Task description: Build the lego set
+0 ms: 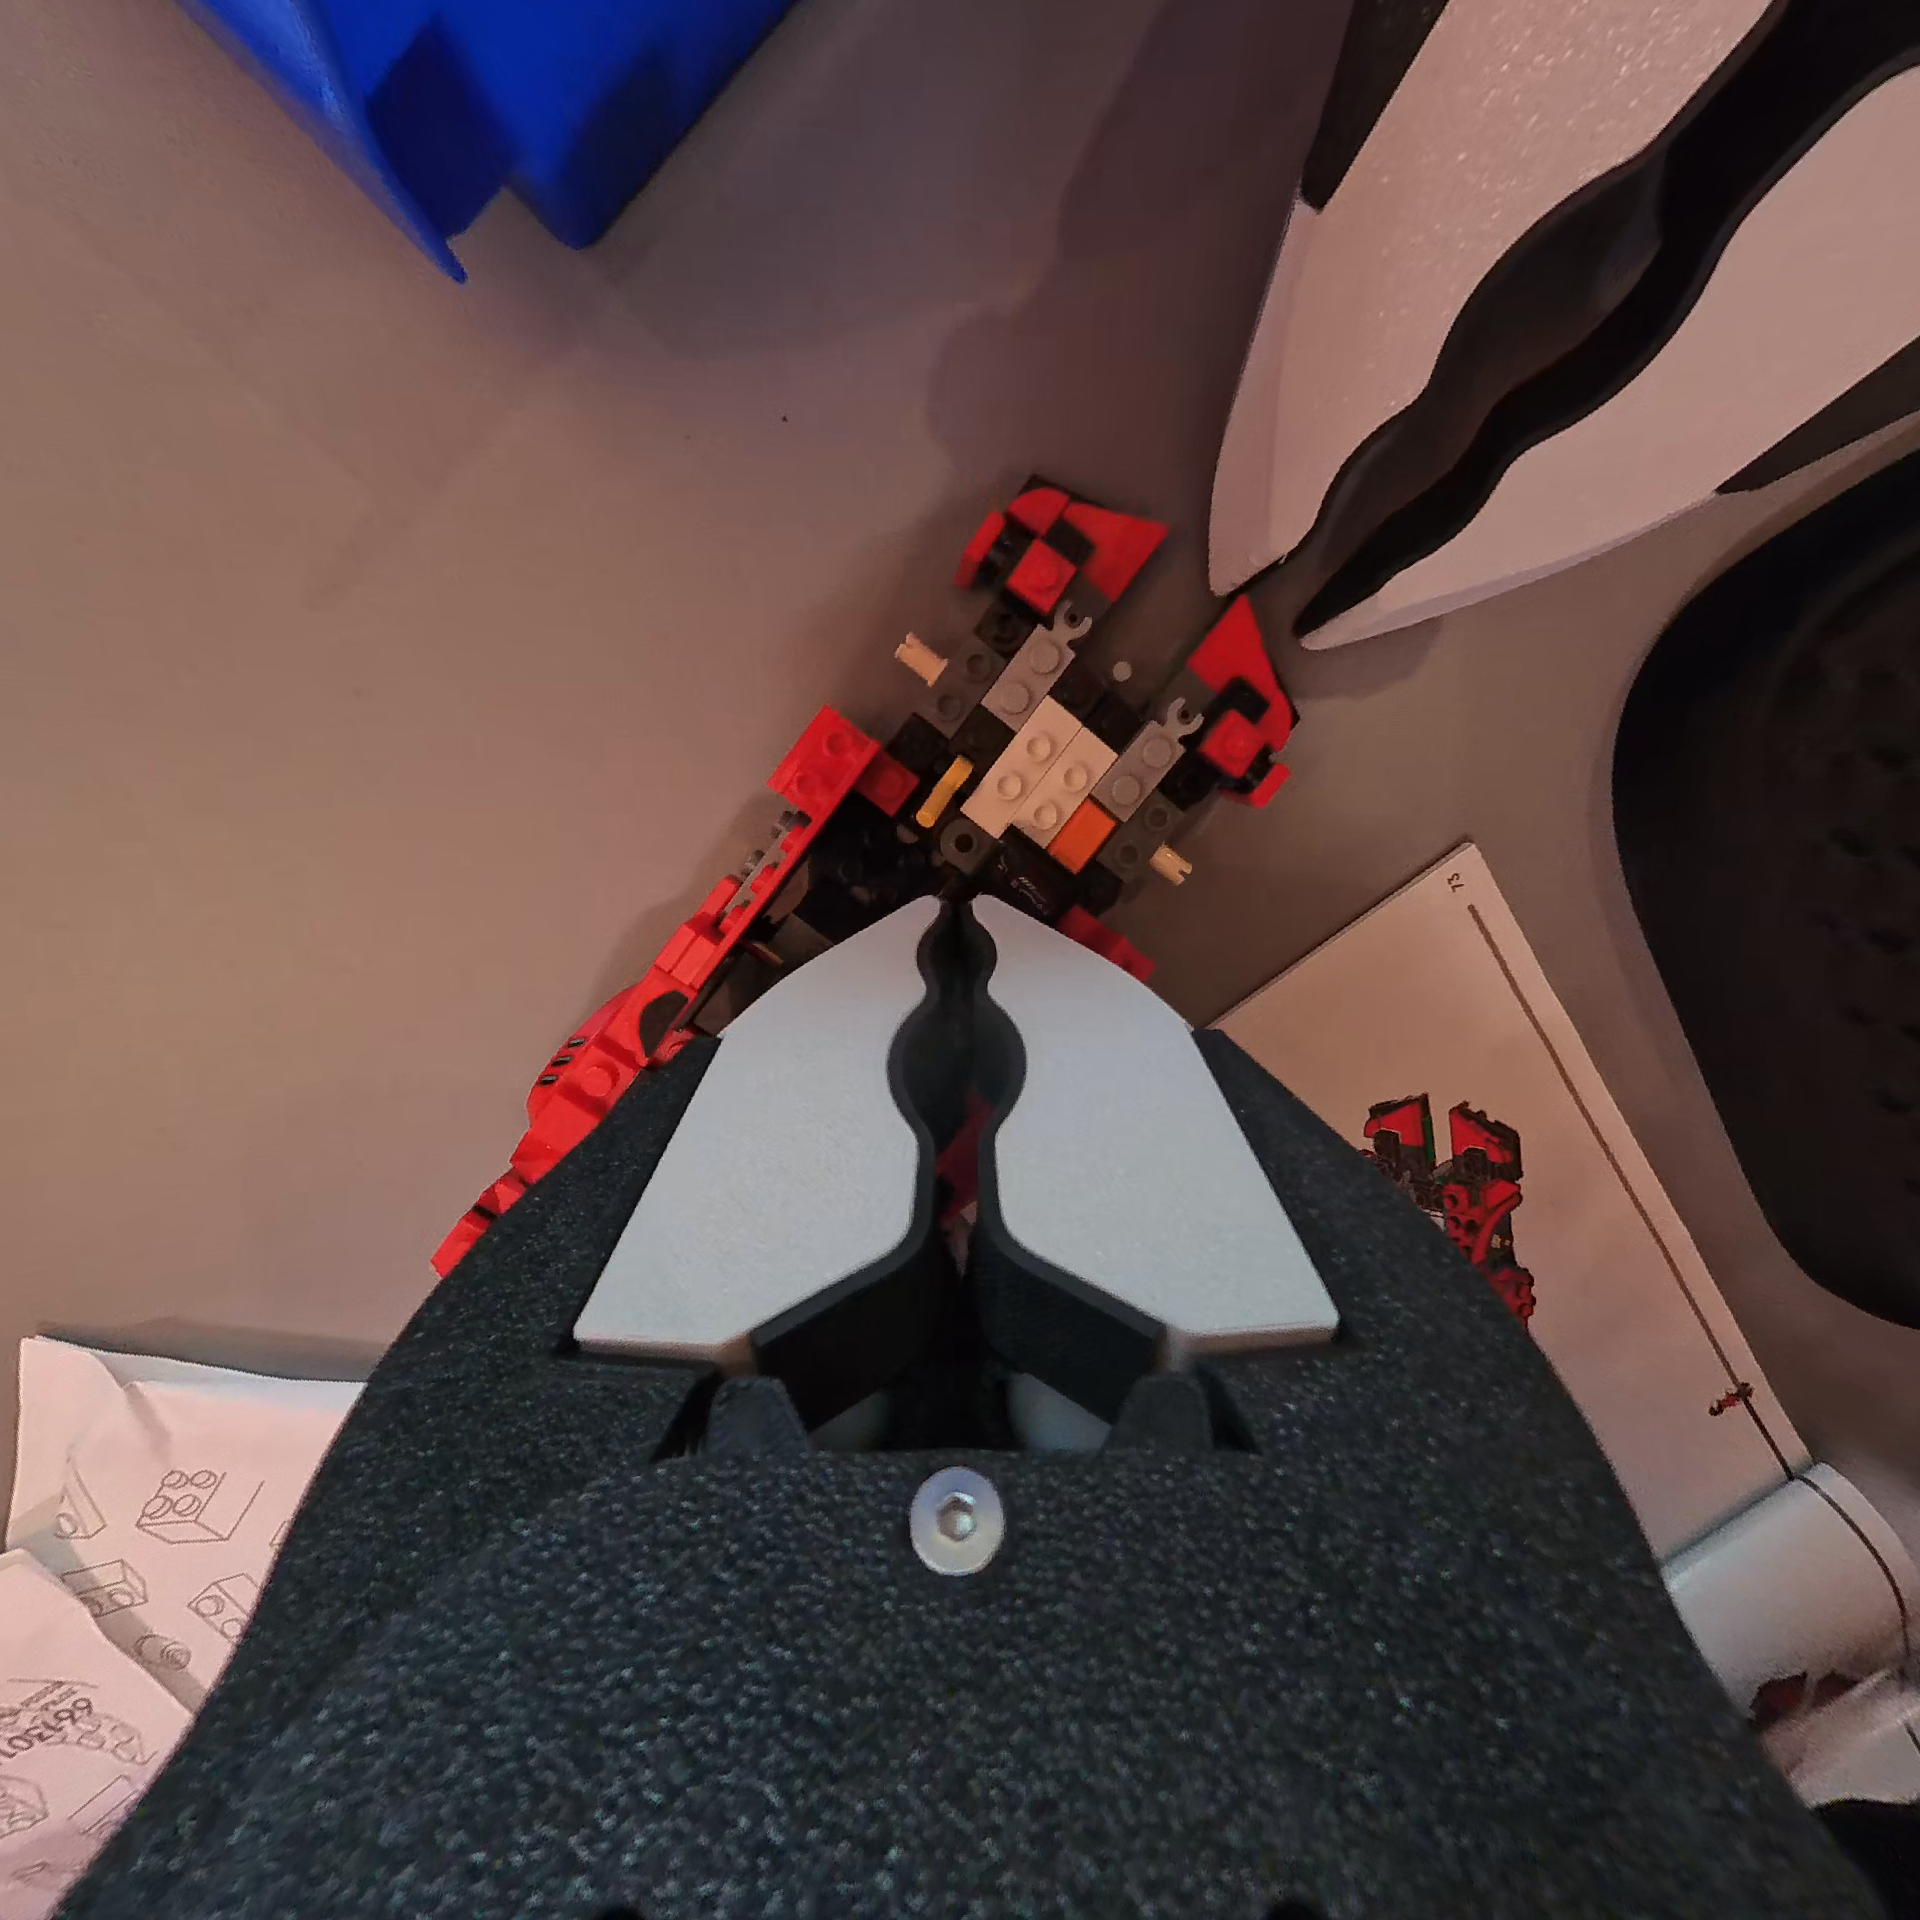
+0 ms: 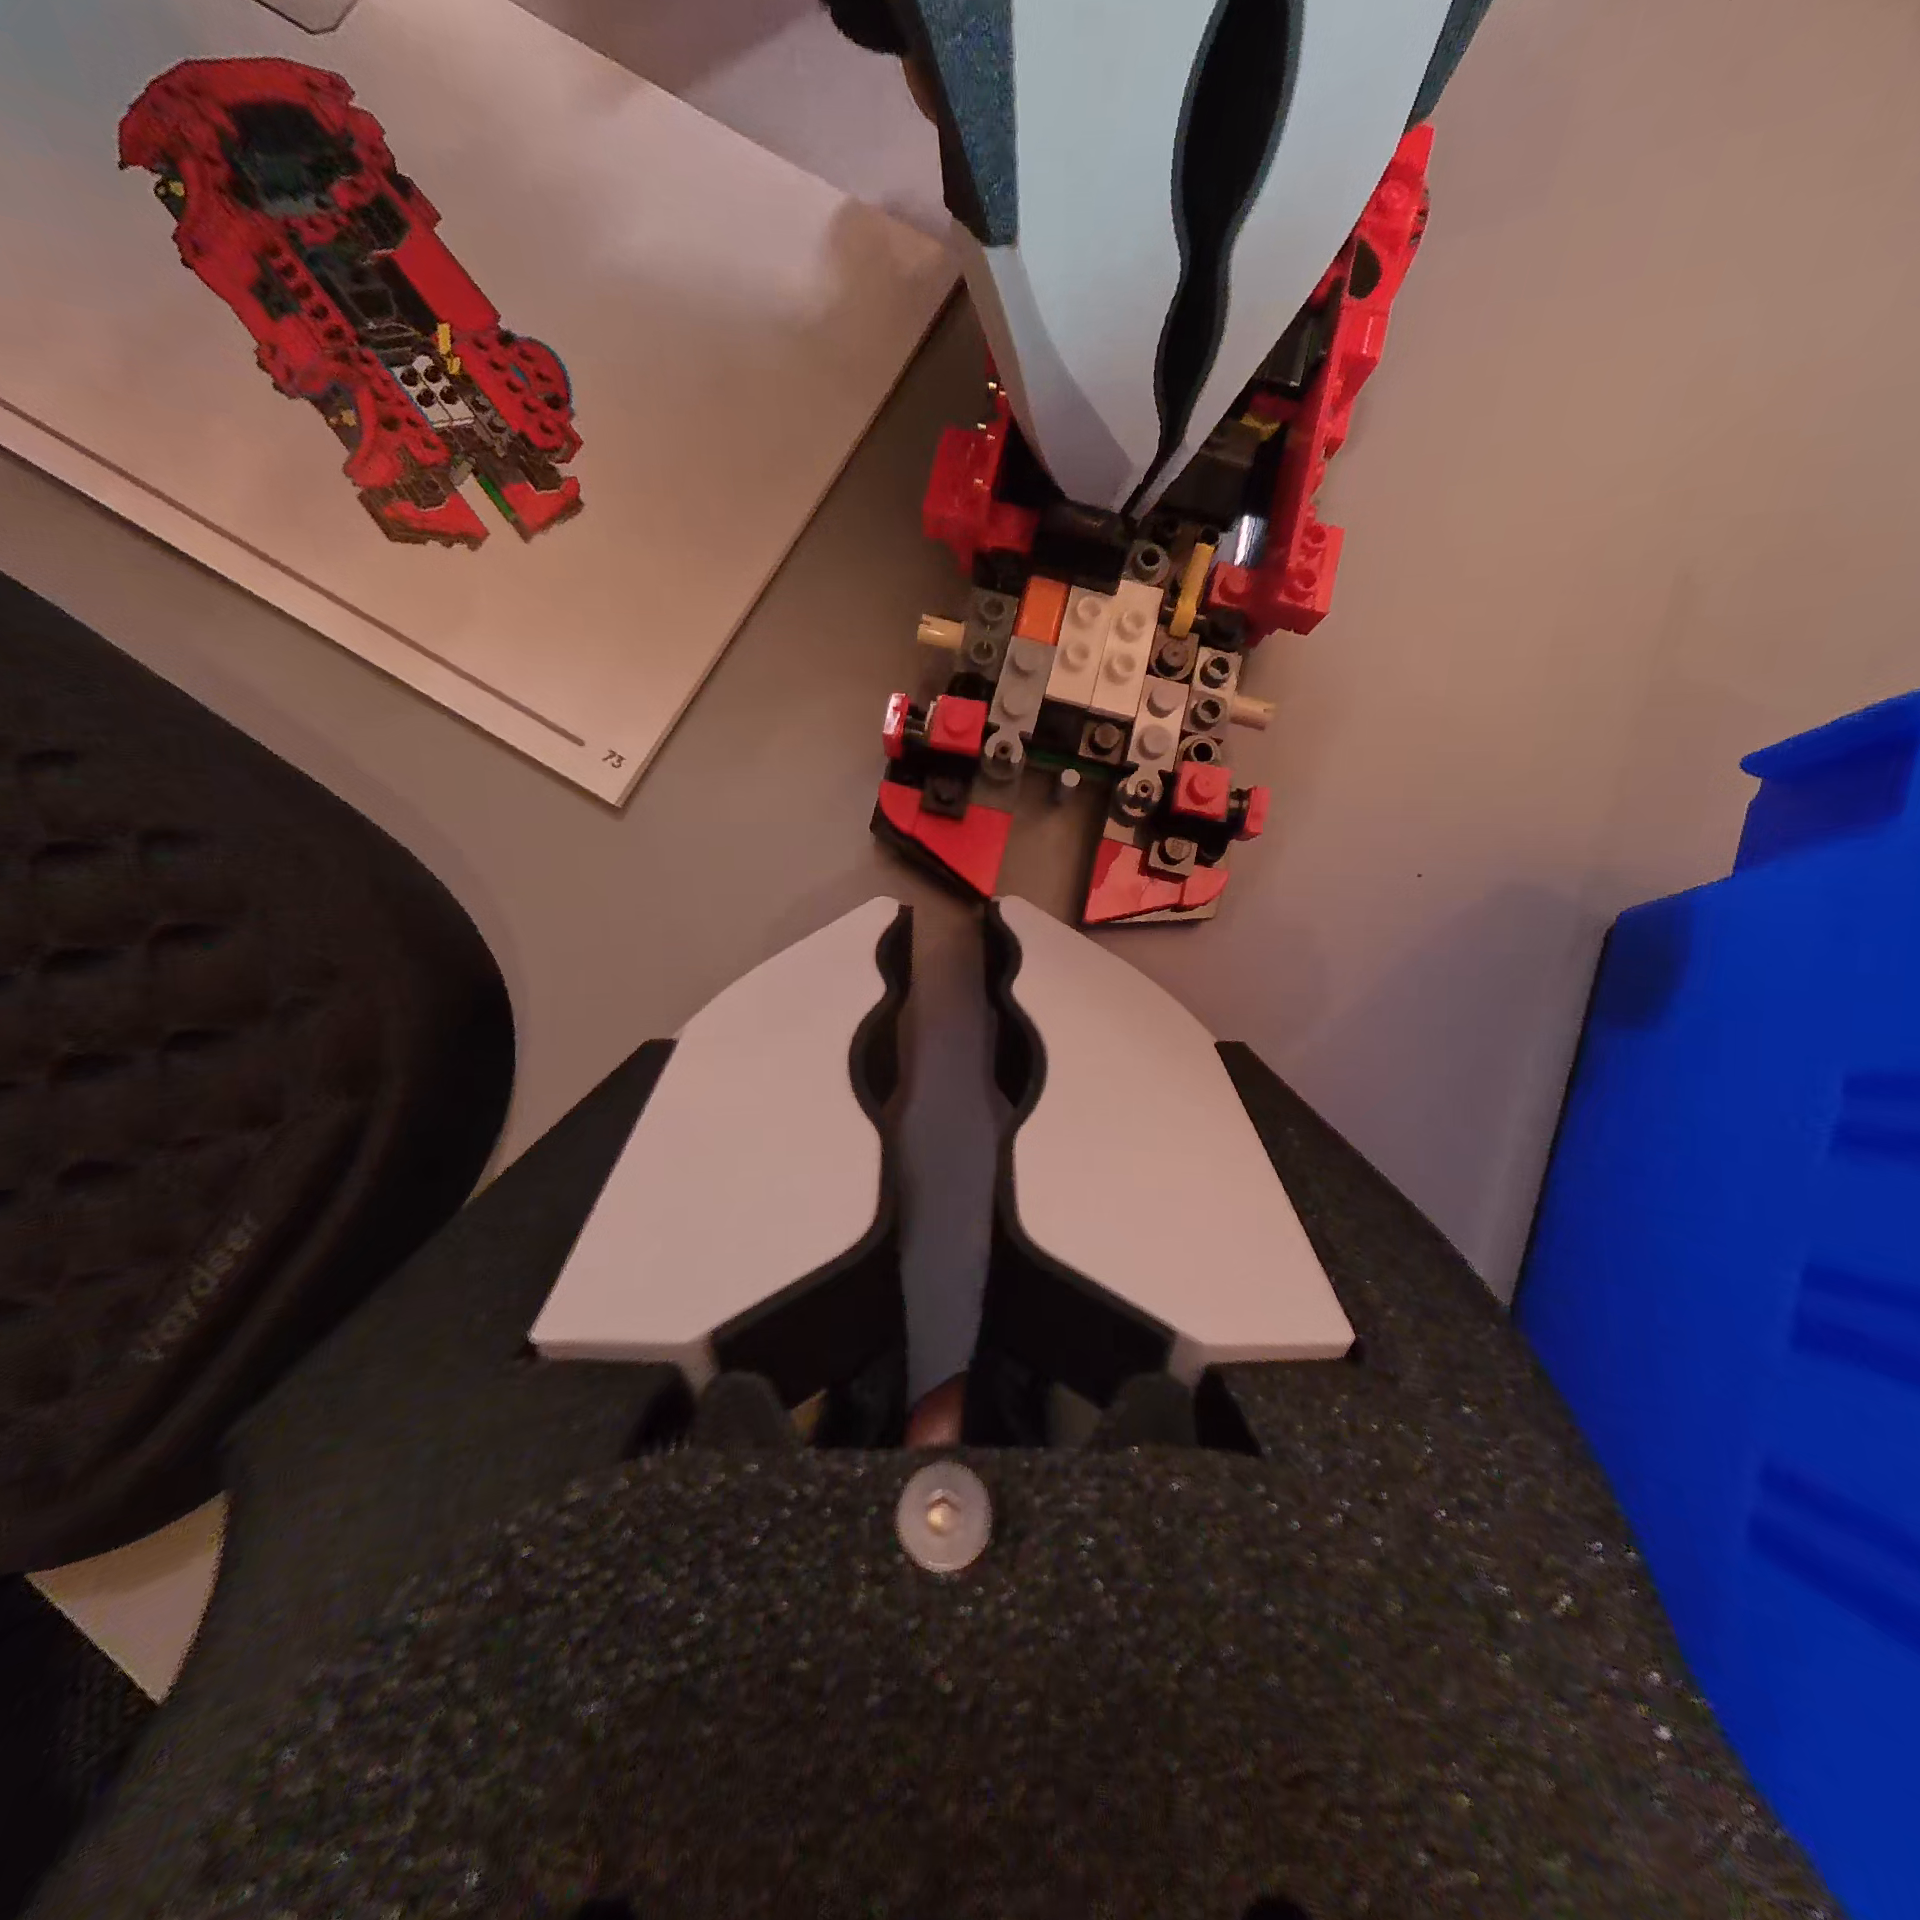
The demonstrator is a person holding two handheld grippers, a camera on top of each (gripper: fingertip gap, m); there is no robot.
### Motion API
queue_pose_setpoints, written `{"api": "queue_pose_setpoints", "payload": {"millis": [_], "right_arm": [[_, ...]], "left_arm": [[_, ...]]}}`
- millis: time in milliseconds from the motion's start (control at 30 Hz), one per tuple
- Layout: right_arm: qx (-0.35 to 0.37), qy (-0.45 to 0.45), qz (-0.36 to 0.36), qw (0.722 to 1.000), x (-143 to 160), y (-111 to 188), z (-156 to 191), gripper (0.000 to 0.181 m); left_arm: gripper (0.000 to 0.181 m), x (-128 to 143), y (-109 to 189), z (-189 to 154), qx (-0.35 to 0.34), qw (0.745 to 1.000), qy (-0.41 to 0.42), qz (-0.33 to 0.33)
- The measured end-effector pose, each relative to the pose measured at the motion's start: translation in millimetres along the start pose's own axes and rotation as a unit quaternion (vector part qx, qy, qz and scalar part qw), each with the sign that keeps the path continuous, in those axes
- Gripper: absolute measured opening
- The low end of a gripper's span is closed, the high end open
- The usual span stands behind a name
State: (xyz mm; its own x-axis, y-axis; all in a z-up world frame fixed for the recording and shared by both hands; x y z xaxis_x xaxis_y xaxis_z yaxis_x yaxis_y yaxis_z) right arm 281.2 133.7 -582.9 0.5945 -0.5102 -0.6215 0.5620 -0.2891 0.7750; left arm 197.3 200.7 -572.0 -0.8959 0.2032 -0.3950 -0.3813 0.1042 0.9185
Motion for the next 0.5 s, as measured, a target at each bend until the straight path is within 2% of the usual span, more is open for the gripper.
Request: {"api": "queue_pose_setpoints", "payload": {"millis": [167, 233, 267, 367, 500], "right_arm": [[-0.001, 0.006, 0.022, 1.000, -0.6, 0.3, -0.3, 0.012], [0.002, 0.007, 0.052, 0.999, 0.7, 8.8, -4.5, 0.016], [0.008, 0.009, 0.039, 0.999, -5.6, 15.4, -7.6, 0.013], [-0.036, 0.015, -0.019, 0.999, -35.4, 24.4, -2.1, 0.005], [-0.034, 0.060, 0.064, 0.996, -47.6, 2.7, -4.5, 0.000]], "left_arm": [[0.000, 0.5, 0.2, 0.1, -0.002, 1.000, 0.001, -0.004], [0.000, 1.3, 1.2, -0.1, -0.003, 1.000, 0.005, -0.005], [0.000, 1.5, 4.1, -0.2, -0.007, 1.000, 0.005, -0.011], [0.000, -0.2, 25.3, 0.7, -0.026, 0.998, 0.017, -0.052], [0.001, -0.2, 73.6, 4.4, -0.099, 0.987, 0.039, -0.120]]}}
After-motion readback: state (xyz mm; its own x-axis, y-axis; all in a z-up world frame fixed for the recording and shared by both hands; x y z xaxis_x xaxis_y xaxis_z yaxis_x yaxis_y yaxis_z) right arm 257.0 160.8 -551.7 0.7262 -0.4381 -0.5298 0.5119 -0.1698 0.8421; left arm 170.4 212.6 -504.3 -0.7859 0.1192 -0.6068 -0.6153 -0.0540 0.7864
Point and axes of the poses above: each gripper's, where its closed fingertips meet, y back along the fingers, x out of its underside, z = x × y across the jaws, the point moved 4 cm from there along y, back along the fingers, and after that the axes turned 14 degrees about -y, right-handed, at the moved point
